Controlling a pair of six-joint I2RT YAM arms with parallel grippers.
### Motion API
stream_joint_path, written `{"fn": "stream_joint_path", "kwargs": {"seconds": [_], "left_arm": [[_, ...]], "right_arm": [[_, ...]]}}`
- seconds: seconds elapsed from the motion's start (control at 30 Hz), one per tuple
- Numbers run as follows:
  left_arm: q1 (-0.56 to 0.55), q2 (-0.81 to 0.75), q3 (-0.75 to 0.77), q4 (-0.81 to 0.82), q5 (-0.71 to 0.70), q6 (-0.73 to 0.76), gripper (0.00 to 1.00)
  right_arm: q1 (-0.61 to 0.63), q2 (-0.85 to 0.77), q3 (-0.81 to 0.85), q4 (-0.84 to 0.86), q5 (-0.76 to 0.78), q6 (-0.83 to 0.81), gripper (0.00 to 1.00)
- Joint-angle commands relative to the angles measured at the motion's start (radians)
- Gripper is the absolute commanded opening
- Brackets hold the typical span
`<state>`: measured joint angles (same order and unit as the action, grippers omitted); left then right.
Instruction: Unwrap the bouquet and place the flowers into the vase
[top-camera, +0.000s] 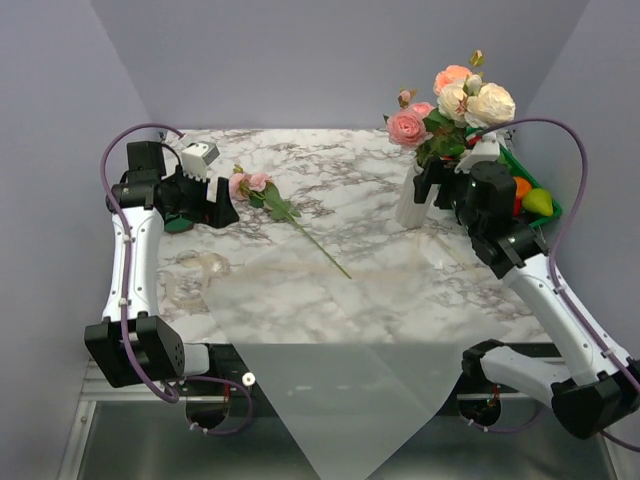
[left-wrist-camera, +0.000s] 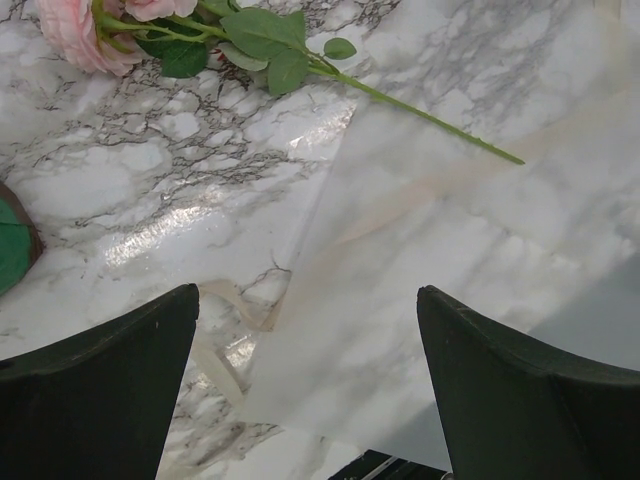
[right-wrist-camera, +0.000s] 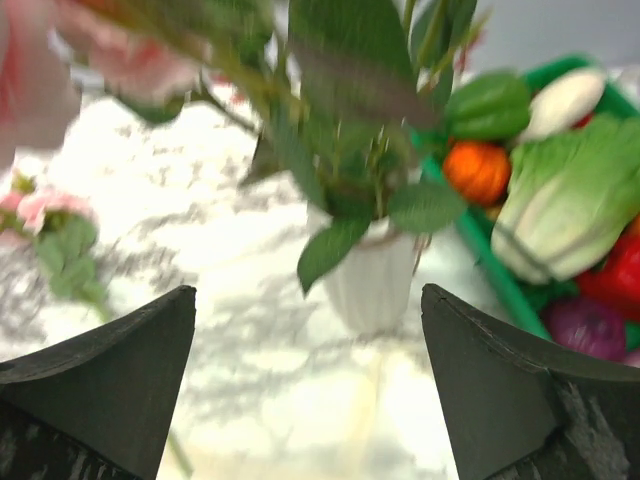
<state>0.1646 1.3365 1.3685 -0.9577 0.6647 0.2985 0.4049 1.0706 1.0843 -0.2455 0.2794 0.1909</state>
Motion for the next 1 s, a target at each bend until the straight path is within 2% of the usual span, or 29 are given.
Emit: {"fn": "stream_joint_path", "kwargs": {"seconds": [0.0,0.07,0.33,0.53,0.63,0.83,0.97], "left_arm": [[0.009,-0.037,0.035,-0.033,0.035,-0.001,0.99],[0.009,-0.037,0.040,-0.039,0.038,-0.004,0.99],[0.009,-0.025,0.038,-0.036,0.039,-0.030,0.99],[0.009,0.000,0.070,-0.047,0.047,-0.050,0.99],[0.009,0.006,0.076,-0.047,0.047,-0.058,0.99],[0.009,0.012,0.078,-0.042,0.042,-0.062,0.99],[0.009,0.010,0.072,-0.039,0.030,-0.059,0.99]], "right_arm": [[0.005,-0.064,0.045,-0.294,-0.117,0.123,0.99],[0.005,-0.099,0.011,-0.356,-0.166,0.140,0.95],[0.023,-0.256,-0.164,-0.397,-0.454,0.193,0.87],[0.090,-0.317,-0.285,-0.376,-0.491,0.217,0.83],[0.164,-0.322,-0.328,-0.333,-0.484,0.252,0.81],[0.382,-0.184,-0.400,-0.181,-0.421,0.347,0.80],[0.465,0.041,-0.273,-0.158,-0.378,0.309,0.82]]}}
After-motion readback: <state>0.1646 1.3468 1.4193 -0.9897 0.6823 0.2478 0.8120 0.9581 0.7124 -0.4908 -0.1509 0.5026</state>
